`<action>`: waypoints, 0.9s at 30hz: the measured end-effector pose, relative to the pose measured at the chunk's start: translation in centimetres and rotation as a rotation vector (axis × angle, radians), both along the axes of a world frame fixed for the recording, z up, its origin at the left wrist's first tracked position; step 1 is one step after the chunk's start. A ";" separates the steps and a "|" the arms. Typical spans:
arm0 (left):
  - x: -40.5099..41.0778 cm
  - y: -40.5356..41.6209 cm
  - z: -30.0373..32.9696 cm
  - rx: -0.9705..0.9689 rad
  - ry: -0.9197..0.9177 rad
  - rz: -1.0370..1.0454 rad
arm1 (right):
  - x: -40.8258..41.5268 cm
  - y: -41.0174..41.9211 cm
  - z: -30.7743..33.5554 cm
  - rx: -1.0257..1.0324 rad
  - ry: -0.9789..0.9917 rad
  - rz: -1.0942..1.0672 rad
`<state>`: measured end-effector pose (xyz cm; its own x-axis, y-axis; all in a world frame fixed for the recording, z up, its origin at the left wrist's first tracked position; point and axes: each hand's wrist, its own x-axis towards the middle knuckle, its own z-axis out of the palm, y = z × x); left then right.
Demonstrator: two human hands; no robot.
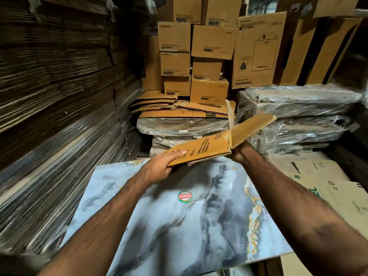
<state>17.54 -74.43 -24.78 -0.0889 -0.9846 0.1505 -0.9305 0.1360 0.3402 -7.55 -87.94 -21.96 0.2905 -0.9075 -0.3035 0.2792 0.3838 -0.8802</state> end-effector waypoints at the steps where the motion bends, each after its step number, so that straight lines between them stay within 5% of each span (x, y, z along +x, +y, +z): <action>1: -0.3 0.1 0.1 -0.098 0.042 0.043 | 0.1 0.0 0.5 -0.024 0.049 -0.016; 7: -2.2 -1.5 2.4 -0.279 0.148 0.222 | 1.0 1.2 2.0 -0.209 0.324 -0.167; 12: -3.0 -2.7 3.1 -0.303 0.167 0.328 | -0.8 4.2 2.3 -1.015 0.842 -0.761; 15: -3.9 -3.2 3.7 -0.332 0.160 0.329 | -1.3 5.8 2.8 -1.504 0.956 -0.604; 18: -4.4 -3.3 3.7 -0.334 0.140 0.344 | -0.9 6.1 3.2 -1.741 1.107 -0.366; 21: -4.8 -2.2 3.9 -0.333 0.042 0.316 | -0.3 5.3 3.9 -1.707 1.435 -0.185; 24: -4.4 -0.6 3.7 -0.306 -0.032 0.257 | -0.7 4.3 4.8 -1.449 1.804 -0.074; 27: -3.4 0.9 2.3 -0.395 0.027 0.165 | -1.7 4.2 4.5 -1.282 1.867 0.017</action>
